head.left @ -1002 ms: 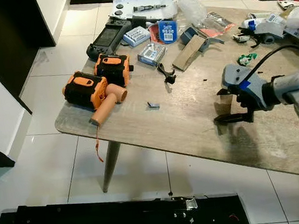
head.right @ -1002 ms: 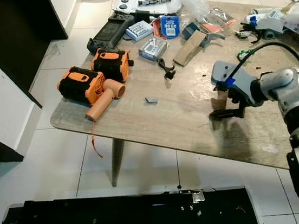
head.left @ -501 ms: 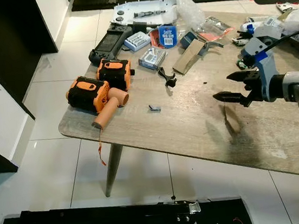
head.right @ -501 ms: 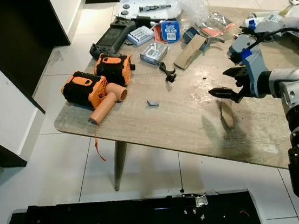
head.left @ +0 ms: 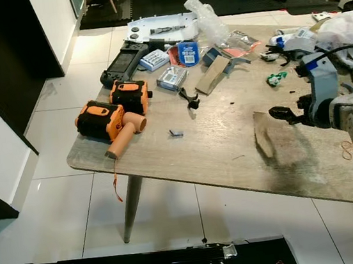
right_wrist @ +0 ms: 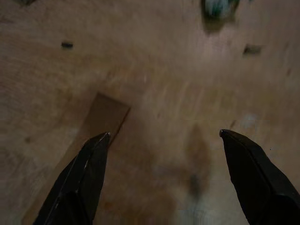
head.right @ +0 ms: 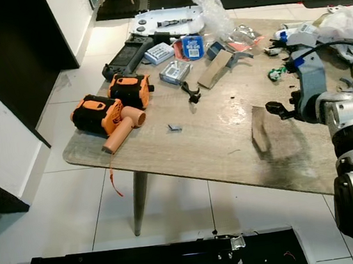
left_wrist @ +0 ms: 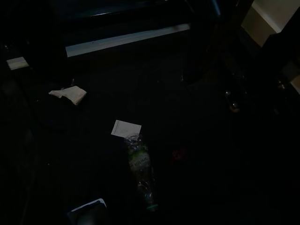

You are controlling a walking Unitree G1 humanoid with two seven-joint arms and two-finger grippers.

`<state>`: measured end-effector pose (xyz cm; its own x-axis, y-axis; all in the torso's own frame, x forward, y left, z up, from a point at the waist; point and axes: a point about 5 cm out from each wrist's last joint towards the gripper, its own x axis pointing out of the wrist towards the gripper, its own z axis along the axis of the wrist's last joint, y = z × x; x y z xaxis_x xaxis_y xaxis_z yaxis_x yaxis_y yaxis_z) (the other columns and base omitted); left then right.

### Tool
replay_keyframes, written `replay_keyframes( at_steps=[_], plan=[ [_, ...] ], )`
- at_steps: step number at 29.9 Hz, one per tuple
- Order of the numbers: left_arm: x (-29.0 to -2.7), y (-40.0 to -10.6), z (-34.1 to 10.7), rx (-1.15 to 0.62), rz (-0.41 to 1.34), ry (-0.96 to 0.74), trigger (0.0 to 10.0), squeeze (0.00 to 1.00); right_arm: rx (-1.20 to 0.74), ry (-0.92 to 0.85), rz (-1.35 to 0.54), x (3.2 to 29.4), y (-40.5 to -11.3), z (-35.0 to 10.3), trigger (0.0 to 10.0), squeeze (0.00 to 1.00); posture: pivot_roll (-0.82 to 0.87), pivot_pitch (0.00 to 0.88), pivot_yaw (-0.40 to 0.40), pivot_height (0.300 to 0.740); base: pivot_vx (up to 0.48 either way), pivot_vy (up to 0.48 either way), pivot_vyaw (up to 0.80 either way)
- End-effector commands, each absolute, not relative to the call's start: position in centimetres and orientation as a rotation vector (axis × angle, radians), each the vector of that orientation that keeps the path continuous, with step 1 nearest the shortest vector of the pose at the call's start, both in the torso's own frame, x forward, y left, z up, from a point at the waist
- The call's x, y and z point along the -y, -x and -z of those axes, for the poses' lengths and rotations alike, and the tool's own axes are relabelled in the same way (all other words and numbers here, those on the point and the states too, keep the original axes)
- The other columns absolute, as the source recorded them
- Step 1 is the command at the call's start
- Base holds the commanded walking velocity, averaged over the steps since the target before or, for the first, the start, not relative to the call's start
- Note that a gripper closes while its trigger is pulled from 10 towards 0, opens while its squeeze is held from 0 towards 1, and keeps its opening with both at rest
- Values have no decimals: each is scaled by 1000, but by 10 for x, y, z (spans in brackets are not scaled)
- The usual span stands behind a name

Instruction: Picking trash to rubbish bin

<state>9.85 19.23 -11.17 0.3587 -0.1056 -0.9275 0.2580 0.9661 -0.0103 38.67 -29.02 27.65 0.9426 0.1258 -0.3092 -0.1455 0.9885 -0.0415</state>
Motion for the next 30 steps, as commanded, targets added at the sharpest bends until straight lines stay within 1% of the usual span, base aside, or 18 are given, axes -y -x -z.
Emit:
replay_keyframes(
  at_steps=[1, 2, 3, 4, 7, 8, 11, 13, 15, 16, 17, 18, 19, 20, 21, 23, 26, 30],
  plan=[
    [-174, -88, 116, -1216, 315, -139, 10000, 0, -366, 0, -155, 284, -386, -263, 10000, 0, -66, 239, 1, 740, 0, 0, 0],
    [-174, -88, 116, -1216, 315, -139, 10000, 0, -366, 0, -155, 284, -386, -263, 10000, 0, -66, 239, 1, 740, 0, 0, 0],
    [-172, -88, 116, -1216, 317, -138, 10000, 0, -400, -60, -214, 268, -388, -254, 10000, 0, -68, 239, 0, 740, 0, 0, 0],
    [-172, -88, 116, -1216, 317, -138, 10000, 0, -400, -60, -214, 268, -388, -254, 10000, 0, -68, 239, 0, 740, 0, 0, 0],
    [-170, -87, 117, -1220, 321, -135, 10000, 0, -408, -106, -279, 246, -390, -251, 10000, 0, -73, 238, -3, 740, 0, 0, 0],
    [-170, -87, 117, -1220, 321, -135, 10000, 0, -408, -106, -279, 246, -390, -251, 10000, 0, -73, 238, -3, 740, 0, 0, 0],
    [-168, -87, 117, -1221, 323, -132, 10000, 0, -428, -97, -306, 231, -391, -249, 10000, 0, -74, 236, -6, 740, 0, 0, 0],
    [-168, -87, 117, -1222, 323, -130, 10000, 0, -438, -66, -296, 230, -391, -247, 10000, 0, -77, 234, -8, 740, 0, 0, 0],
    [-167, -87, 117, -1222, 322, -128, 10000, 0, -470, 0, -263, 230, -390, -242, 10000, 0, -78, 234, -12, 740, 0, 0, 0],
    [-167, -87, 117, -1222, 322, -128, 10000, 0, -470, 0, -263, 230, -390, -242, 10000, 0, -78, 234, -12, 740, 0, 0, 0],
    [-166, -87, 117, -1223, 320, -126, 10000, 0, -519, 129, -189, 236, -390, -231, 10000, 0, -81, 233, -16, 740, 0, 0, 0],
    [-166, -87, 117, -1223, 319, -125, 10000, 0, -538, 185, -163, 238, -389, -226, 10000, 0, -83, 232, -19, 740, 0, 0, 0],
    [-166, -87, 117, -1223, 319, -125, 10000, 0, -538, 185, -163, 238, -389, -226, 10000, 0, -83, 232, -19, 740, 0, 0, 0],
    [-165, -87, 117, -1223, 317, -123, 10000, 0, -583, 271, -113, 239, -386, -216, 10000, 0, -83, 232, -22, 740, 0, 0, 0],
    [-165, -87, 117, -1223, 317, -122, 10000, 0, -589, 286, -109, 238, -385, -213, 10000, 0, -83, 232, -23, 740, 0, 0, 0],
    [-165, -87, 117, -1223, 317, -122, 10000, 0, -589, 285, -111, 236, -383, -212, 10000, 0, -83, 232, -23, 740, 0, 0, 0],
    [-164, -87, 117, -1222, 316, -119, 10000, 0, -595, 221, -138, 225, -382, -206, 10000, 0, -84, 229, -27, 740, 0, 0, 0],
    [-164, -87, 117, -1223, 316, -120, 10000, 0, -587, 170, -146, 220, -382, -205, 10000, 0, -85, 227, -28, 740, 0, 0, 0]
  ],
)
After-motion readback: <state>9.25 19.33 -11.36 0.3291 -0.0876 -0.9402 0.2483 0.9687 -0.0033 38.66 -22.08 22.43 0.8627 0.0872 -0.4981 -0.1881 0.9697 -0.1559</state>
